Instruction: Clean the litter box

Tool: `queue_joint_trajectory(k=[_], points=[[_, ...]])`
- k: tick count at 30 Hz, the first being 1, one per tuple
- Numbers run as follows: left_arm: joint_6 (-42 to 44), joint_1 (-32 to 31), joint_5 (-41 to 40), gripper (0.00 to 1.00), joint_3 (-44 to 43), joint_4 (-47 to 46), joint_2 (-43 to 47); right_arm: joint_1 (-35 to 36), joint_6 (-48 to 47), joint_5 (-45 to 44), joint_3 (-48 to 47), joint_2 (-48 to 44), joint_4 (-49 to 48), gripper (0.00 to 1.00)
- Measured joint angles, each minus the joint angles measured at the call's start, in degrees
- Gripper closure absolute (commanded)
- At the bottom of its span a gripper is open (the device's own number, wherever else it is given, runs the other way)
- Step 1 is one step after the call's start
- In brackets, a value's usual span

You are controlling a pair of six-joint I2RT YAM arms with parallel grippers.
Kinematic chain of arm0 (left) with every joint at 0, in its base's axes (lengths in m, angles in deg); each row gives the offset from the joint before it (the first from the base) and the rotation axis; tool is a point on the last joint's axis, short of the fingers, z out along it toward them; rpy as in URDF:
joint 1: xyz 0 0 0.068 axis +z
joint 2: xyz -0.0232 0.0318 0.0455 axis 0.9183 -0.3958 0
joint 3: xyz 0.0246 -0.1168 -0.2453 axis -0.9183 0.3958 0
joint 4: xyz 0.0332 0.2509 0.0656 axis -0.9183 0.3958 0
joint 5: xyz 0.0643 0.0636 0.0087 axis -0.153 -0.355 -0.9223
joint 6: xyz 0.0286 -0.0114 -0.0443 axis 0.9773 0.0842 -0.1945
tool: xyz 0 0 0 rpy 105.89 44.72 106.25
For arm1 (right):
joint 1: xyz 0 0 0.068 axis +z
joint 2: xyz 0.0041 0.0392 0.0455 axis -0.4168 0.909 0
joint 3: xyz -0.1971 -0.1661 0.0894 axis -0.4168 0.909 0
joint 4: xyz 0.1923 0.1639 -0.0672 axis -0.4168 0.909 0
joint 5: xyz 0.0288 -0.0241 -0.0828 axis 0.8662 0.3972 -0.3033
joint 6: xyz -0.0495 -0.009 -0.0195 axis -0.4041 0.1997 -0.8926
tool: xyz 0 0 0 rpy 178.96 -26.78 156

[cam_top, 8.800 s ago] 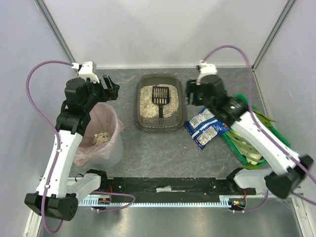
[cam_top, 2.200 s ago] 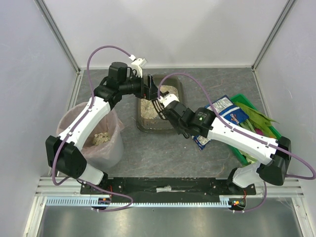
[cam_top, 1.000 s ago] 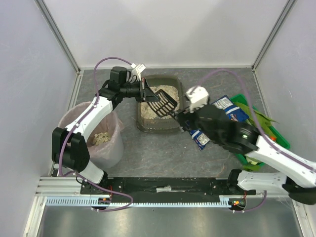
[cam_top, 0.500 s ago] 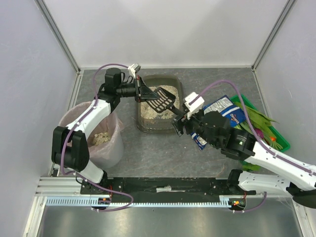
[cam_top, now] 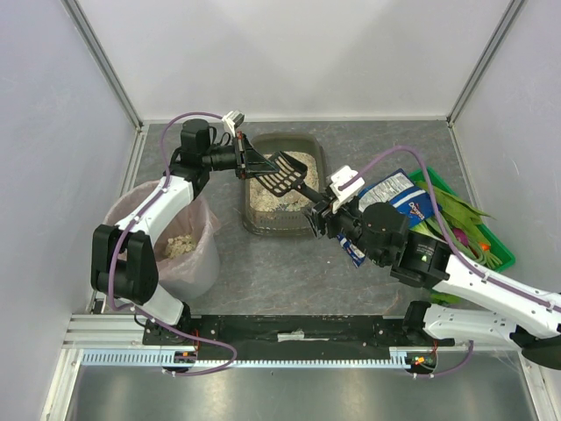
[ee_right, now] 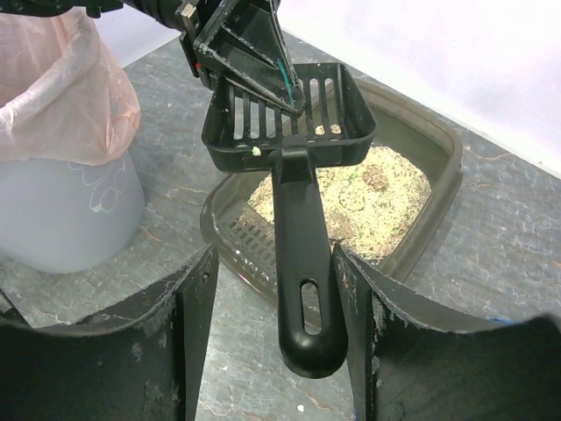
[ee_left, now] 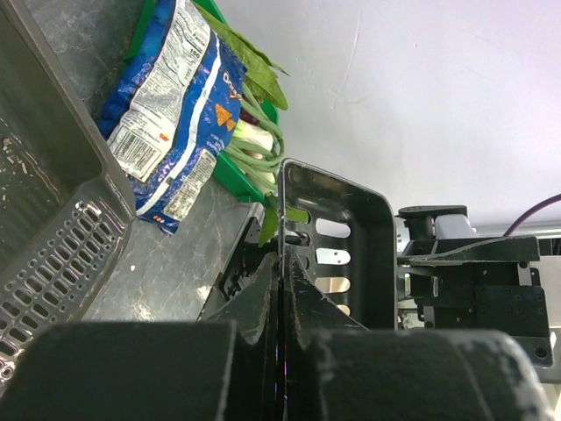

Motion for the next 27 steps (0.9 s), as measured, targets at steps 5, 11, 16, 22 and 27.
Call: queue_joint_trajectory(k=[5, 11, 16, 22, 27], points=[[-0.02, 0.00, 0.81, 0.98, 0.00, 0.00, 0.00, 0.74, -0.09, -1.03, 1.73, 0.11, -2.80, 0.50], [-0.02, 0.00, 1.14, 0.98, 0.00, -0.02, 0.00, 0.81, -0.55, -2.54, 3.19, 0.11, -6.43, 0.55], [-0.04, 0.00, 1.33, 0.98, 0.02, -0.13, 0.00, 0.96, -0.66, -3.54, 3.45, 0.11, -8.04, 0.65], [-0.04, 0.07, 1.99, 0.98, 0.00, -0.68, 0.00, 1.18, -0.63, -4.31, 4.39, -0.39, -10.01, 1.00], [0.07, 0.07, 2.10, 0.75, 0.02, -0.90, 0.00, 1.44, -0.42, -5.20, 4.52, -0.42, -10.43, 1.00]])
